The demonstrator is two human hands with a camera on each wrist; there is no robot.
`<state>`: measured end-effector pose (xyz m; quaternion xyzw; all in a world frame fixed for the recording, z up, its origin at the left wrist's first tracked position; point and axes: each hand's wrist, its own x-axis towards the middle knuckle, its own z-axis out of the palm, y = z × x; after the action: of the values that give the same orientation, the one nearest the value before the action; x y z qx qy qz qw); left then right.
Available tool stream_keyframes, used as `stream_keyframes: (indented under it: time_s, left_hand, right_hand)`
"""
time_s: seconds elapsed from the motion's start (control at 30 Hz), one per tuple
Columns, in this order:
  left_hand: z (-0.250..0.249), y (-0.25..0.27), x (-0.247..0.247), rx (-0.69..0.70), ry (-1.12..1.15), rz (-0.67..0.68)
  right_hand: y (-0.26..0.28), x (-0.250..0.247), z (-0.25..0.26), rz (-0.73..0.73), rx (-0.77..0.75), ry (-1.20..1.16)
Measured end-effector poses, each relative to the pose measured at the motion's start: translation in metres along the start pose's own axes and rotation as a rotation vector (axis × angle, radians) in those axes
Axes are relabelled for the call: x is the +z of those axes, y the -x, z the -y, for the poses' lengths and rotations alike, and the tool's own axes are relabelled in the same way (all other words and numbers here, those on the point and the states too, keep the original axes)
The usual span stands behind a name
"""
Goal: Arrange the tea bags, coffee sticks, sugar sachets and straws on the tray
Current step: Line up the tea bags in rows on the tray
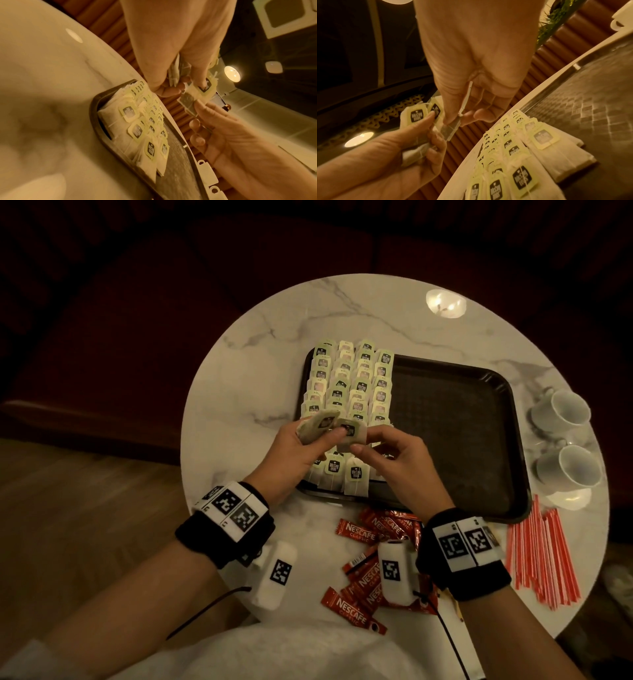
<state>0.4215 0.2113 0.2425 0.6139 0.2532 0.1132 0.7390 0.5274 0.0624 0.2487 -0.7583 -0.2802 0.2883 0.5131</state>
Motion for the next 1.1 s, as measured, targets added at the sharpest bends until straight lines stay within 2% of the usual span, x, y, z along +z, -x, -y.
stream_keyframes:
  time_s: [0.13, 0.3, 0.4, 0.53, 0.77, 0.97, 1.1]
  left_hand:
    - [0.002, -0.002, -0.001, -0.173, 0.142, -0.08]
    - [0.0, -0.001, -0.005, -0.309, 0.342, -0.096]
    - [-0.001, 0.002, -0.005, -0.369, 0.438, -0.099]
    - [-0.002, 0.004, -0.002, -0.389, 0.424, -0.046]
    - [-0.003, 0.006, 0.001, -0.402, 0.356, 0.005]
    - [-0.001, 0.004, -0.002, -0.377, 0.287, 0.004]
    - [0.003, 0.004, -0.003, -0.366, 0.252, 0.016]
  right_hand:
    - [0.004, -0.005, -0.007, -0.062, 0.073, -0.07]
    - [0.01, -0.021, -0.027, -0.207, 0.217, -0.141]
    - [0.012, -0.03, -0.04, -0.259, 0.318, -0.088]
    - [0.014, -0.032, -0.057, -0.198, 0.434, -0.008]
    - [0.016, -0.029, -0.069, -0.209, 0.475, 0.036]
    - [0.017, -0.032, -0.073, -0.274, 0.515, 0.07]
    - [0.016, -0.026, -0.069, -0.241, 0.508, 0.09]
